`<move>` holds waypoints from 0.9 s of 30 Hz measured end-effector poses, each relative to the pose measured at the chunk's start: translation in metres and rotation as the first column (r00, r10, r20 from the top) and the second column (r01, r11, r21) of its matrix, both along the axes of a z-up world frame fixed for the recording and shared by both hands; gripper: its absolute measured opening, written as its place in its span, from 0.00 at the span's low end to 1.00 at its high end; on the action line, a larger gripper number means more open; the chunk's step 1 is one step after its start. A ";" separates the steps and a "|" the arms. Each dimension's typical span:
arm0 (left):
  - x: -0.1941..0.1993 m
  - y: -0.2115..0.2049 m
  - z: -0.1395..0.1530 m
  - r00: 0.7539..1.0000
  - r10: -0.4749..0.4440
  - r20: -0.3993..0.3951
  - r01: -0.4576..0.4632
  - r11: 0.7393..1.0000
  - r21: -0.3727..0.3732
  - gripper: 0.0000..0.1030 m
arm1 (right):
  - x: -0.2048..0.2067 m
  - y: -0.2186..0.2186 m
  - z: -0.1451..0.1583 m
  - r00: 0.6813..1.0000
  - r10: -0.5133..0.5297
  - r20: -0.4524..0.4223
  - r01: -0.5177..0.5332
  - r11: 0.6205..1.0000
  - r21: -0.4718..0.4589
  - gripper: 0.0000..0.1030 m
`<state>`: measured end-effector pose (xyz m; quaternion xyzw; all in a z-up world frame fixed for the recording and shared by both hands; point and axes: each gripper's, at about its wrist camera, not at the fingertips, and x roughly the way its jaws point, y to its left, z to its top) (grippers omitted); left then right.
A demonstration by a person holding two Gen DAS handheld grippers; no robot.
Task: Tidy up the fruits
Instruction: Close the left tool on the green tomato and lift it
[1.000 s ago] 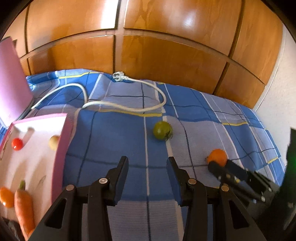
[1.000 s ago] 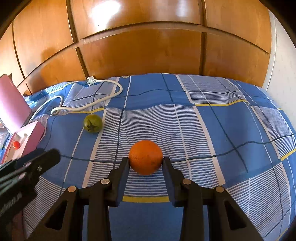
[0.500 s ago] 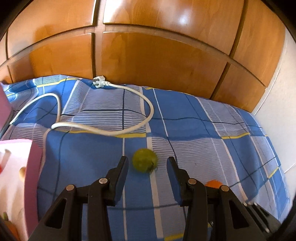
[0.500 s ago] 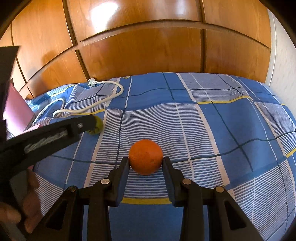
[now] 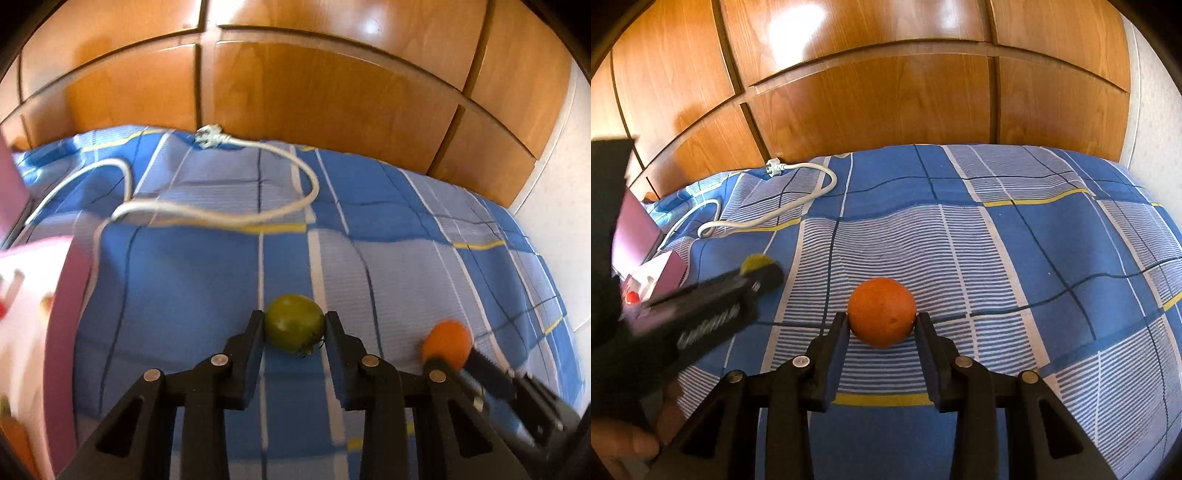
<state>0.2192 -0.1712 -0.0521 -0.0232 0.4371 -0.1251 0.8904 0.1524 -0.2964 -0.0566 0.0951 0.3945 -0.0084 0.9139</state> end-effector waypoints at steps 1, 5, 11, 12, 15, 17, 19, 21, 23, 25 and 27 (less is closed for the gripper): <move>-0.007 0.003 0.000 1.000 0.001 0.005 -0.001 1.000 0.006 0.31 | -0.001 0.000 0.000 1.000 -0.002 -0.002 0.002 1.000 0.000 0.36; -0.034 0.014 -0.001 1.000 -0.001 0.021 0.000 1.000 0.020 0.31 | -0.010 0.001 -0.001 1.000 0.007 -0.018 -0.007 1.000 -0.004 0.36; -0.077 0.024 -0.001 0.999 -0.007 0.032 0.007 1.000 0.015 0.31 | -0.031 0.006 -0.001 0.999 0.022 -0.033 -0.023 1.000 -0.017 0.36; -0.082 0.025 -0.001 0.999 -0.009 0.033 0.009 1.000 0.016 0.31 | -0.035 0.008 -0.002 0.999 0.027 -0.035 -0.028 0.999 -0.020 0.35; -0.102 0.026 -0.001 0.999 -0.022 0.045 0.020 0.999 0.025 0.31 | -0.047 0.013 -0.003 0.998 0.041 -0.043 -0.042 0.999 -0.024 0.35; -0.115 0.029 -0.001 0.999 -0.024 0.047 0.023 1.000 0.020 0.31 | -0.056 0.017 -0.005 0.997 0.051 -0.051 -0.053 0.998 -0.025 0.35; -0.123 0.030 -0.001 0.998 -0.025 0.051 0.024 1.000 0.018 0.31 | -0.065 0.022 -0.005 0.997 0.062 -0.049 -0.063 0.997 -0.035 0.35; -0.134 0.031 -0.002 0.998 -0.029 0.061 0.028 0.999 0.023 0.31 | -0.073 0.026 -0.005 0.996 0.071 -0.051 -0.073 0.997 -0.035 0.35; -0.140 0.033 -0.002 0.997 -0.030 0.066 0.028 0.999 0.024 0.31 | -0.081 0.030 -0.005 0.996 0.079 -0.049 -0.080 0.996 -0.037 0.35; -0.148 0.034 -0.003 0.997 -0.031 0.069 0.030 0.999 0.023 0.31 | -0.087 0.033 -0.005 0.996 0.082 -0.047 -0.084 0.996 -0.036 0.35; -0.152 0.035 -0.003 0.997 -0.034 0.071 0.032 0.999 0.023 0.31 | -0.093 0.036 -0.005 0.996 0.083 -0.045 -0.084 0.996 -0.031 0.35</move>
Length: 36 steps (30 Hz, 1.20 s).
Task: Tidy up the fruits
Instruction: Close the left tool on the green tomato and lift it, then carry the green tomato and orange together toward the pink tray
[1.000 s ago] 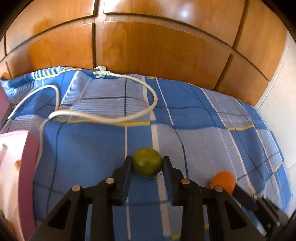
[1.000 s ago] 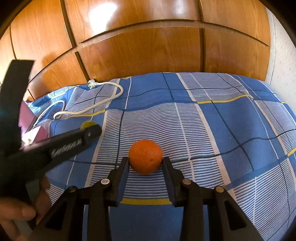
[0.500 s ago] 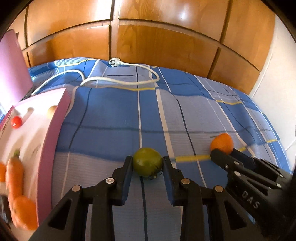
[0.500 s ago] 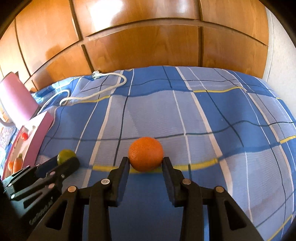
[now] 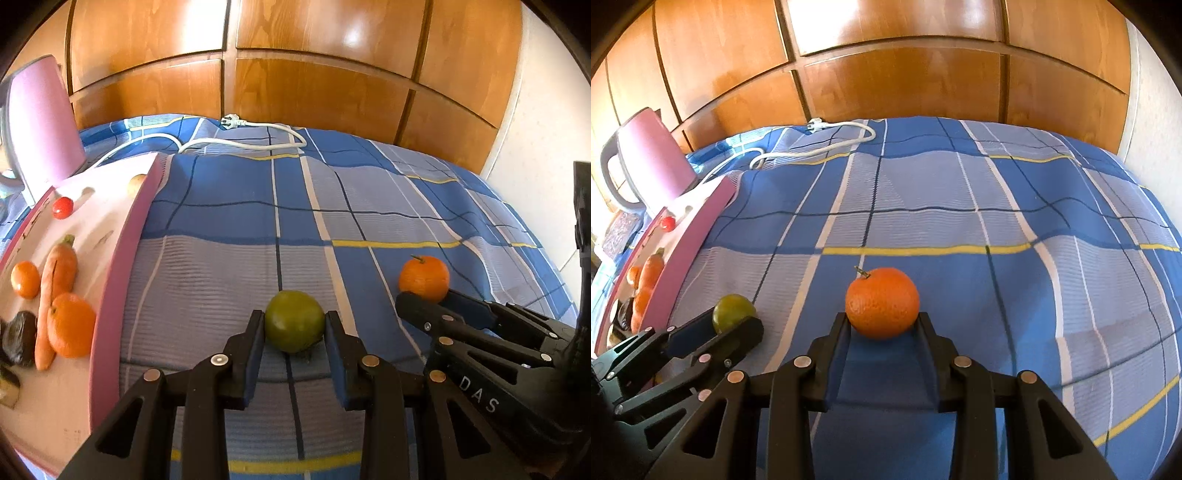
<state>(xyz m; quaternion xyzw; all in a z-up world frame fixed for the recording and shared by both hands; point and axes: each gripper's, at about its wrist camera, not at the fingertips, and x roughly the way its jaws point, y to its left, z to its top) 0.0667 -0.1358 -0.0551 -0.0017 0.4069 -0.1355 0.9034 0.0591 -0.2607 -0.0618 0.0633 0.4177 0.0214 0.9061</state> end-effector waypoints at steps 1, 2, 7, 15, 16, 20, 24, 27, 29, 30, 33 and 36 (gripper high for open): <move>-0.003 0.001 0.000 1.000 -0.001 0.001 0.001 1.000 -0.001 0.31 | -0.002 0.001 0.000 1.000 -0.001 0.001 0.001 1.000 0.000 0.35; -0.005 0.002 0.000 1.000 -0.001 0.001 0.001 1.000 -0.002 0.31 | -0.004 0.002 0.000 1.000 -0.001 0.001 0.001 1.000 0.001 0.35; -0.014 0.006 -0.001 1.000 -0.002 0.004 0.002 1.000 -0.009 0.31 | -0.015 0.005 0.001 1.000 0.003 0.000 -0.003 1.000 -0.003 0.35; -0.027 0.014 0.000 1.000 -0.010 0.009 0.010 1.000 -0.013 0.31 | -0.028 0.014 0.001 1.000 0.010 -0.002 -0.010 1.000 -0.014 0.35; -0.027 0.016 0.000 1.000 -0.009 0.008 0.009 1.000 -0.015 0.31 | -0.030 0.015 0.001 1.000 0.012 -0.003 -0.012 1.000 -0.014 0.35; -0.030 0.017 0.000 1.000 -0.013 0.012 0.014 1.000 -0.010 0.31 | -0.035 0.018 0.001 1.000 0.017 -0.005 -0.017 1.000 -0.015 0.35; -0.033 0.019 0.000 1.000 -0.009 0.013 0.009 1.000 -0.014 0.31 | -0.040 0.020 0.001 1.000 0.021 -0.004 -0.021 1.000 -0.019 0.35; -0.035 0.021 0.000 1.000 -0.009 0.014 0.009 1.000 -0.013 0.31 | -0.043 0.021 0.001 1.000 0.023 -0.003 -0.023 1.000 -0.021 0.35; -0.037 0.022 0.000 1.000 -0.009 0.015 0.009 1.000 -0.012 0.31 | -0.044 0.022 0.001 1.000 0.023 -0.003 -0.024 0.999 -0.023 0.35; -0.038 0.022 0.000 1.000 -0.008 0.015 0.008 1.000 -0.012 0.31 | -0.045 0.022 0.001 1.000 0.024 -0.002 -0.024 0.999 -0.024 0.35; -0.040 0.023 0.001 1.000 -0.007 0.017 0.007 1.000 -0.008 0.31 | -0.047 0.023 0.001 1.000 0.024 -0.001 -0.024 0.999 -0.022 0.35; -0.041 0.024 0.002 1.000 -0.007 0.018 0.007 1.000 -0.006 0.31 | -0.049 0.024 0.002 1.000 0.026 -0.001 -0.026 0.999 -0.022 0.35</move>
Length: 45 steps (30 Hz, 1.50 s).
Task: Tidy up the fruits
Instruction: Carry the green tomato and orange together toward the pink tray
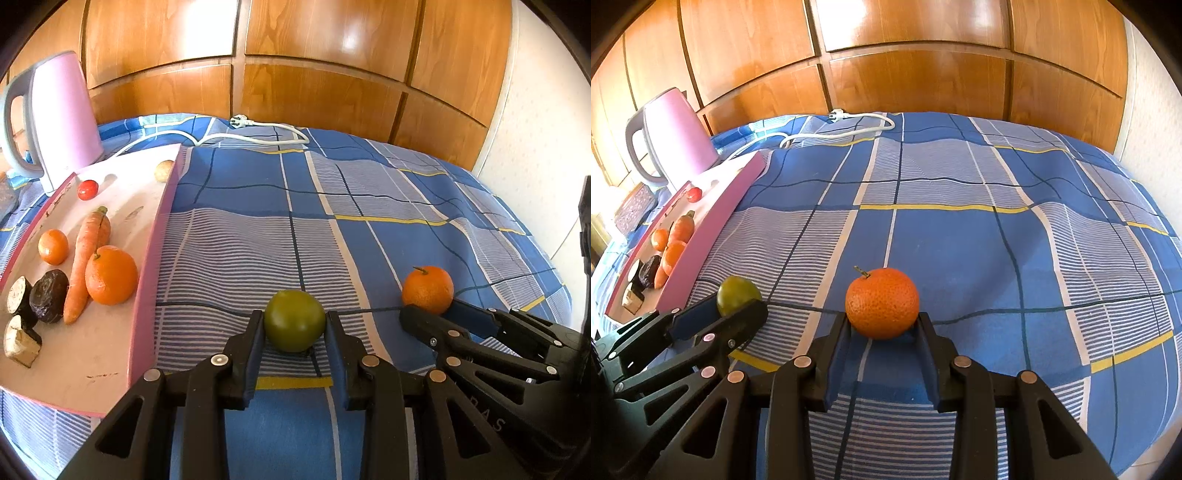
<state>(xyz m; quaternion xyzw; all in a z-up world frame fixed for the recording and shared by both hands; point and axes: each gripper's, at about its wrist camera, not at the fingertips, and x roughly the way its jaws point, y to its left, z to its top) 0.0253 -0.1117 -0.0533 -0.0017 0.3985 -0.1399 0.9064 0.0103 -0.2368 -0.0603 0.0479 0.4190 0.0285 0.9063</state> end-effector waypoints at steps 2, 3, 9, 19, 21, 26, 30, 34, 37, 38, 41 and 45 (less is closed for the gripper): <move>0.000 0.000 0.001 1.000 -0.001 0.001 0.000 1.000 0.002 0.31 | -0.001 0.000 0.000 1.000 0.001 0.001 -0.001 1.000 0.002 0.35; -0.001 0.000 0.001 1.000 -0.001 0.002 0.001 1.000 0.002 0.31 | -0.002 0.001 0.000 1.000 0.002 0.001 -0.002 1.000 0.003 0.35; -0.002 0.001 0.001 1.000 -0.002 -0.005 0.002 1.000 0.005 0.31 | -0.003 0.002 0.000 1.000 0.006 0.001 -0.006 1.000 0.001 0.35; -0.001 0.001 -0.001 1.000 -0.001 -0.008 0.001 1.000 -0.007 0.32 | -0.001 -0.001 -0.004 1.000 0.005 -0.003 -0.005 1.000 0.030 0.35; -0.001 0.001 -0.001 1.000 -0.001 -0.008 0.001 1.000 -0.008 0.32 | -0.001 -0.002 -0.004 1.000 0.006 -0.003 -0.006 0.999 0.037 0.35; -0.001 0.001 -0.002 1.000 -0.001 -0.007 0.001 1.000 -0.006 0.32 | -0.002 -0.002 -0.004 1.000 -0.004 0.004 0.003 0.999 0.045 0.35; -0.002 0.001 -0.002 1.000 -0.002 -0.007 0.002 1.000 -0.005 0.32 | -0.001 -0.002 -0.004 1.000 -0.010 0.011 0.009 0.999 0.048 0.37; -0.001 0.001 -0.003 1.000 -0.001 -0.008 0.001 1.000 -0.006 0.32 | 0.004 -0.001 -0.003 1.000 -0.012 0.017 0.011 0.999 0.039 0.42; -0.001 0.000 -0.004 1.000 -0.001 -0.007 0.001 1.000 -0.004 0.32 | 0.011 -0.001 -0.002 1.000 -0.013 0.016 0.013 0.999 0.031 0.45; -0.001 0.000 -0.004 1.000 -0.002 -0.005 0.002 1.000 -0.001 0.32 | 0.014 -0.002 -0.002 1.000 -0.014 0.013 0.014 1.000 0.027 0.45; -0.001 -0.001 -0.005 1.000 -0.004 -0.002 0.004 1.000 0.002 0.32 | 0.020 -0.002 -0.001 1.000 -0.010 0.011 0.010 1.000 0.014 0.45; -0.001 -0.002 -0.003 1.000 -0.006 0.005 0.006 1.000 0.011 0.32 | 0.024 -0.001 -0.001 1.000 -0.010 0.015 0.010 1.000 -0.008 0.38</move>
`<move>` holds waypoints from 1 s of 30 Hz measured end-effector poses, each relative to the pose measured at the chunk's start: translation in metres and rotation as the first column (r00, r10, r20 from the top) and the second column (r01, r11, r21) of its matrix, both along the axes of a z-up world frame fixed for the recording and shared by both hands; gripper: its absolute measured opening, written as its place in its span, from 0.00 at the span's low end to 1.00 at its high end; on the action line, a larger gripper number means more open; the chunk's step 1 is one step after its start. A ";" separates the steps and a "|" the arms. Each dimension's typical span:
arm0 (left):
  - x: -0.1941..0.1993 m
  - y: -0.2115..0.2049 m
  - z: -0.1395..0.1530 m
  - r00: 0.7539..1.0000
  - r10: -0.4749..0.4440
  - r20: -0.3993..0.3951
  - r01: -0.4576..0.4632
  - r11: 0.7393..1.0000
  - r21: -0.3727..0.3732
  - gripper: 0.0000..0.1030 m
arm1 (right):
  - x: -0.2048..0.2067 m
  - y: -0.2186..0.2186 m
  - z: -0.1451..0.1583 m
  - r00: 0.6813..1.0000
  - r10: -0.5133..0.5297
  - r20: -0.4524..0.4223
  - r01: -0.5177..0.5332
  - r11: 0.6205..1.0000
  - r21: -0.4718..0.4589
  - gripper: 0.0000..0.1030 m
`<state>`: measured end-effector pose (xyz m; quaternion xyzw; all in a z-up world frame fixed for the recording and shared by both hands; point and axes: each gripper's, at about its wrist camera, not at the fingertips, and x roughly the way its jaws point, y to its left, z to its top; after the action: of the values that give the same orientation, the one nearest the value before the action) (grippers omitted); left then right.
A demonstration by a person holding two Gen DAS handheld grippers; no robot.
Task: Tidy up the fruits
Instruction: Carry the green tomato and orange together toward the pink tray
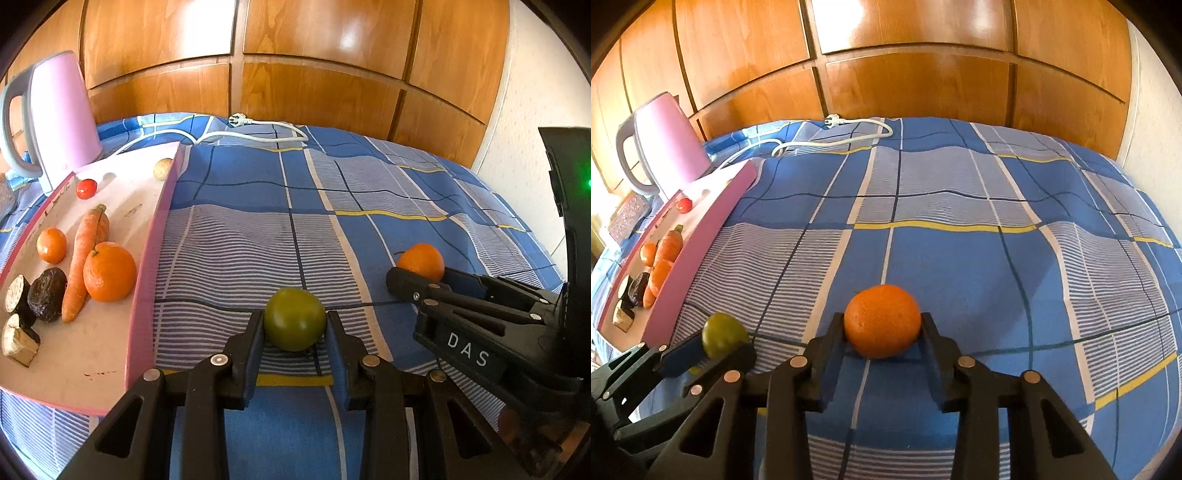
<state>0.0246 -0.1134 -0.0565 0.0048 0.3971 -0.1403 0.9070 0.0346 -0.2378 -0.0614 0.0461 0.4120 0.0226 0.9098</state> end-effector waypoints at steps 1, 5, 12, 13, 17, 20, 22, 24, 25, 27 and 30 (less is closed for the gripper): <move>0.000 0.000 0.000 1.000 0.001 0.001 -0.001 1.000 0.002 0.32 | 0.000 0.000 0.000 1.000 0.002 0.000 -0.002 1.000 -0.003 0.38; 0.001 0.005 0.005 1.000 0.023 0.004 -0.023 1.000 -0.002 0.31 | -0.004 0.001 0.001 1.000 0.012 -0.003 -0.012 1.000 0.001 0.38; -0.008 0.014 0.021 0.999 0.027 0.046 -0.026 1.000 -0.015 0.31 | -0.012 0.004 0.007 1.000 0.021 -0.006 -0.021 1.000 0.019 0.38; -0.010 0.015 0.024 0.998 0.029 0.053 -0.028 0.999 -0.019 0.31 | -0.013 0.004 0.009 1.000 0.023 -0.003 -0.023 1.000 0.020 0.38; -0.012 0.022 0.034 0.996 0.044 0.075 -0.041 0.999 -0.032 0.31 | -0.016 0.011 0.017 0.999 0.044 0.012 -0.044 0.999 0.017 0.38; -0.013 0.030 0.041 0.993 0.063 0.095 -0.059 0.997 -0.042 0.31 | -0.015 0.018 0.023 0.998 0.062 0.022 -0.062 0.998 0.018 0.38; -0.013 0.035 0.045 0.992 0.074 0.101 -0.069 0.996 -0.049 0.31 | -0.015 0.022 0.026 0.997 0.074 0.028 -0.074 0.997 0.013 0.38; -0.012 0.043 0.048 0.990 0.092 0.104 -0.087 0.995 -0.058 0.31 | -0.012 0.027 0.030 0.995 0.092 0.029 -0.092 0.996 0.016 0.38; -0.012 0.046 0.049 0.989 0.102 0.105 -0.096 0.994 -0.062 0.31 | -0.011 0.030 0.031 0.995 0.100 0.027 -0.100 0.995 0.020 0.38; -0.011 0.055 0.052 0.986 0.121 0.114 -0.114 0.991 -0.068 0.31 | -0.008 0.035 0.033 0.993 0.115 0.026 -0.115 0.993 0.020 0.37; -0.010 0.069 0.056 0.981 0.150 0.122 -0.141 0.987 -0.082 0.31 | -0.004 0.045 0.038 0.988 0.151 0.026 -0.151 0.988 0.014 0.37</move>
<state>0.0147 -0.0443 -0.0002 -0.0482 0.3320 -0.0872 0.9380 0.0306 -0.1928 -0.0237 0.0218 0.4025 0.0954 0.9102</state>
